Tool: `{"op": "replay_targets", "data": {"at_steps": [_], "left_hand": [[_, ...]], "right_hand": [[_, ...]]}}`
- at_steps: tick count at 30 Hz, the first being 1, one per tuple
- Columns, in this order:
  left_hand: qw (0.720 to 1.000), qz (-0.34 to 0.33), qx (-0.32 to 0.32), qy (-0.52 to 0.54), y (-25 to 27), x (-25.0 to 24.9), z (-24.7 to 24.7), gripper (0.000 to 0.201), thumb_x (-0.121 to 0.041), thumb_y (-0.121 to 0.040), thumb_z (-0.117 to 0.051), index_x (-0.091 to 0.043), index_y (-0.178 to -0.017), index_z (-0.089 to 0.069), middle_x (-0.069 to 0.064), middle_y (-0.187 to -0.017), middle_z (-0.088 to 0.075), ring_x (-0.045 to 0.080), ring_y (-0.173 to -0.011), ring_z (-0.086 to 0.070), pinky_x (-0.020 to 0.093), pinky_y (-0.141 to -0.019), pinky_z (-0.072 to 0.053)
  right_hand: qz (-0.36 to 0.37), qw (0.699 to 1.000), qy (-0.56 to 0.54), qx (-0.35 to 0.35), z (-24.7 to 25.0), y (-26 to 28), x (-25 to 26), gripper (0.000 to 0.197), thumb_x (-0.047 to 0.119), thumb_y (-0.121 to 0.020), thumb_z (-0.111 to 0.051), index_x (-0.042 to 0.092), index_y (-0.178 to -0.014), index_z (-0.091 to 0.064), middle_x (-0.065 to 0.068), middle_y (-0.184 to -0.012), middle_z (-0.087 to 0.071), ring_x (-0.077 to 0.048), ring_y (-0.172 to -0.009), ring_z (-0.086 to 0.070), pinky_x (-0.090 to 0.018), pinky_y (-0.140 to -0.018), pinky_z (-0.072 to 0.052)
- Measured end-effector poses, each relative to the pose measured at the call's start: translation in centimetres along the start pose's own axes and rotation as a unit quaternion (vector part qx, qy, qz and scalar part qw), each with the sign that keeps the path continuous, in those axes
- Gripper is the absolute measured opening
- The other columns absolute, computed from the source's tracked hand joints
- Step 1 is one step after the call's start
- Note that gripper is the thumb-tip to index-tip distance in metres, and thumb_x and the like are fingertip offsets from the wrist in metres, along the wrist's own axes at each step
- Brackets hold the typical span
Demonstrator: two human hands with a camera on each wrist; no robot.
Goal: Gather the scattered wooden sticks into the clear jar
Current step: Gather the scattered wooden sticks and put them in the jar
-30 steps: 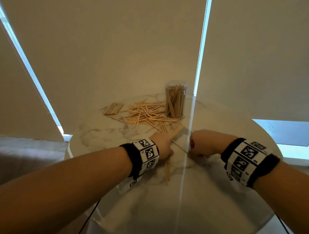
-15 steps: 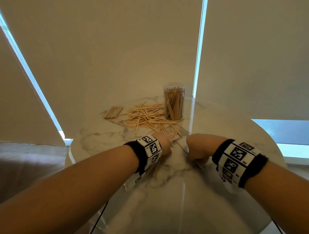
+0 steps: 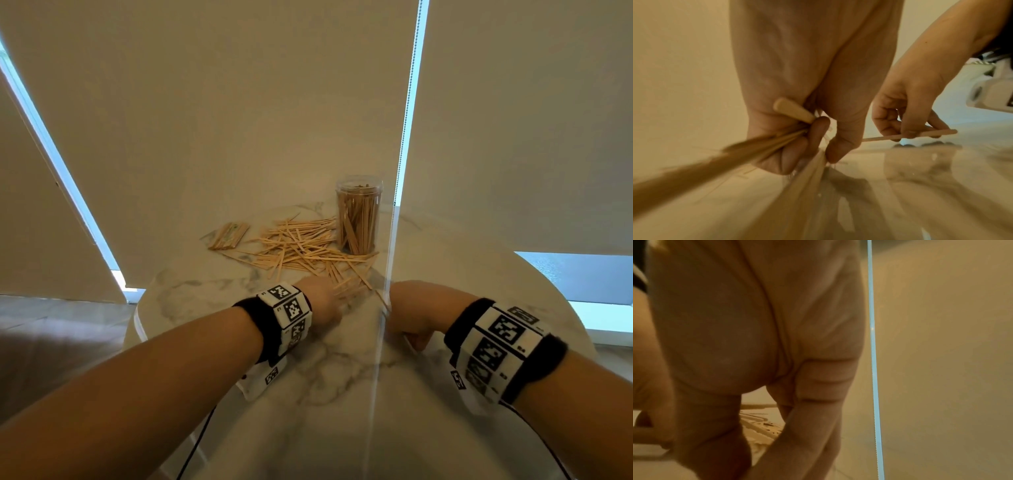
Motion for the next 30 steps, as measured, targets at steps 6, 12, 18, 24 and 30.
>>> {"op": "replay_targets", "data": {"at_steps": [6, 12, 18, 24, 30], "left_hand": [[0.983, 0.008, -0.004, 0.183, -0.6, 3.2, 3.1, 0.030, -0.038, -0.097, -0.053, -0.017, -0.082, -0.067, -0.003, -0.075, -0.064, 0.015, -0.060, -0.050, 0.024, -0.053, -0.040], [0.834, -0.018, -0.073, 0.546, -3.1, 3.8, 6.0, 0.025, -0.014, -0.104, -0.044, -0.014, -0.084, -0.058, 0.001, -0.064, -0.049, 0.016, -0.060, -0.044, 0.032, -0.057, -0.039], [0.738, -0.070, -0.143, 0.656, -6.1, 3.0, 7.6, 0.037, -0.050, -0.105, -0.047, -0.013, -0.103, -0.052, -0.004, -0.065, -0.047, 0.009, -0.050, -0.043, 0.024, -0.044, -0.039], [0.728, -0.060, -0.232, 0.643, -9.1, 5.2, 9.3, 0.020, -0.038, -0.108, -0.046, -0.022, -0.100, -0.056, 0.002, -0.082, -0.061, 0.018, -0.067, -0.055, 0.037, -0.060, -0.050], [0.672, -0.100, -0.227, 0.698, -10.0, 7.4, 11.0, 0.024, -0.030, -0.111, -0.041, -0.018, -0.098, -0.057, -0.005, -0.058, -0.049, 0.012, -0.052, -0.044, 0.028, -0.054, -0.043]], "right_hand": [[-0.015, 0.976, -0.205, -0.071, 2.5, -1.4, -1.8, 0.021, 0.013, -0.090, -0.059, 0.007, -0.070, -0.062, -0.006, -0.069, -0.070, -0.016, -0.056, -0.067, -0.023, -0.055, -0.056], [0.051, 0.915, -0.365, -0.165, 5.5, -3.9, -1.4, 0.009, 0.007, -0.090, -0.061, 0.005, -0.091, -0.070, -0.010, -0.080, -0.074, -0.021, -0.071, -0.074, -0.035, -0.073, -0.062], [0.159, 0.851, -0.413, -0.283, 9.6, -5.8, 3.0, 0.003, 0.019, -0.091, -0.066, 0.020, -0.089, -0.064, -0.001, -0.073, -0.072, -0.012, -0.061, -0.071, -0.033, -0.066, -0.062], [0.143, 0.878, -0.392, -0.236, 10.7, -9.4, 3.6, 0.022, 0.031, -0.092, -0.064, 0.014, -0.079, -0.070, -0.003, -0.070, -0.074, -0.018, -0.064, -0.072, -0.038, -0.071, -0.062], [-0.041, 0.957, -0.275, -0.085, 7.6, -12.7, -0.4, 0.033, 0.041, -0.089, -0.068, 0.008, -0.090, -0.067, -0.009, -0.082, -0.071, -0.024, -0.080, -0.073, -0.040, -0.081, -0.061]]}}
Point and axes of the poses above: each hand's wrist, its own y-axis away from the middle knuckle, its own z-axis out of the back of the hand, x = y × z, the point moved 6 cm from there along -y, towards the middle knuckle
